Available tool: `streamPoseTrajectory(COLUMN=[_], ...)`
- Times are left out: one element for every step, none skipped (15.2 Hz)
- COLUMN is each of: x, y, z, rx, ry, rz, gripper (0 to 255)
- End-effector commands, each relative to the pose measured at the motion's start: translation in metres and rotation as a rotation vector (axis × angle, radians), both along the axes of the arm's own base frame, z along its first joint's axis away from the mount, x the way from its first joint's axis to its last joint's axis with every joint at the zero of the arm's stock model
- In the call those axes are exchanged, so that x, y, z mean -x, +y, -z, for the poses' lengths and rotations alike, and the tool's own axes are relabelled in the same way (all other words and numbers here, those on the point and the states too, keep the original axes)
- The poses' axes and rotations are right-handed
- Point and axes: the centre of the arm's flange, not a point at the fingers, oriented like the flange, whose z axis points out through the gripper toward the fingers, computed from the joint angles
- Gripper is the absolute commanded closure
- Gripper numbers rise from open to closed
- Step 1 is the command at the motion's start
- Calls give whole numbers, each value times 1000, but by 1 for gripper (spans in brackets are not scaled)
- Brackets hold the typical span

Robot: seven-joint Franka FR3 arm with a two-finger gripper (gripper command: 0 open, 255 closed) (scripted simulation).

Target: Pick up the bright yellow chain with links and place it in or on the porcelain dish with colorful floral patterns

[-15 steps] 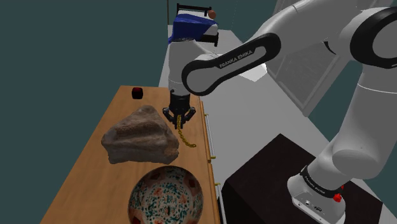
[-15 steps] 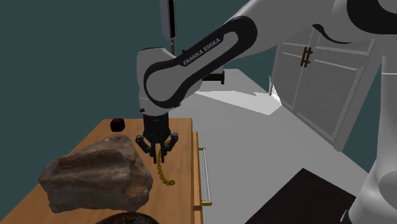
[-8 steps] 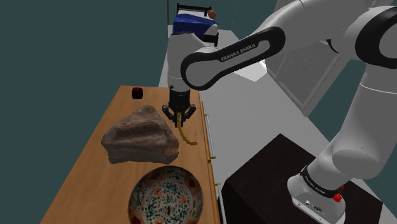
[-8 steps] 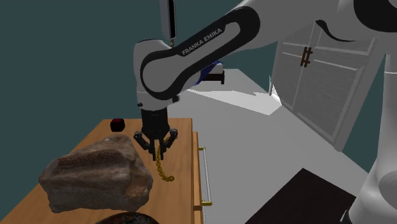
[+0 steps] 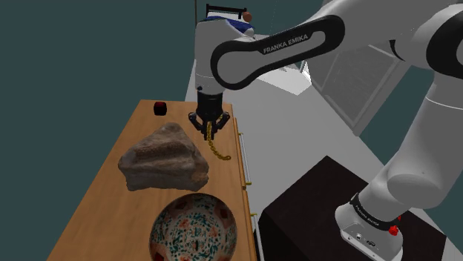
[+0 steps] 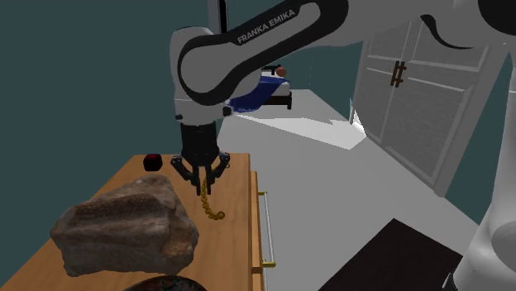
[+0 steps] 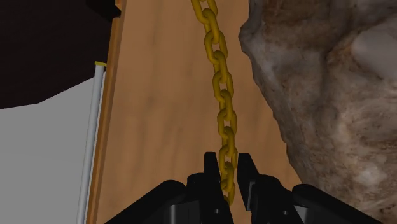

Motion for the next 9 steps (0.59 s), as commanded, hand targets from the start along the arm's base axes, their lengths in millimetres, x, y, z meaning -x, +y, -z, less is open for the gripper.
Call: streamPoseTrajectory(x=[0,0,0,0,0,0,0,0,0], y=[-1,-1,-1,-1,-1,-1,-1,-1,-1], z=[-11,-17,-22,-27,-33,-38,-43,-48,-54], rx=[0,0,0,0,0,0,0,0,0], ry=[0,0,0,0,0,0,0,0,0], rz=[0,0,0,0,0,0,0,0,0], gripper=[255,255,255,255,255,255,255,255,255])
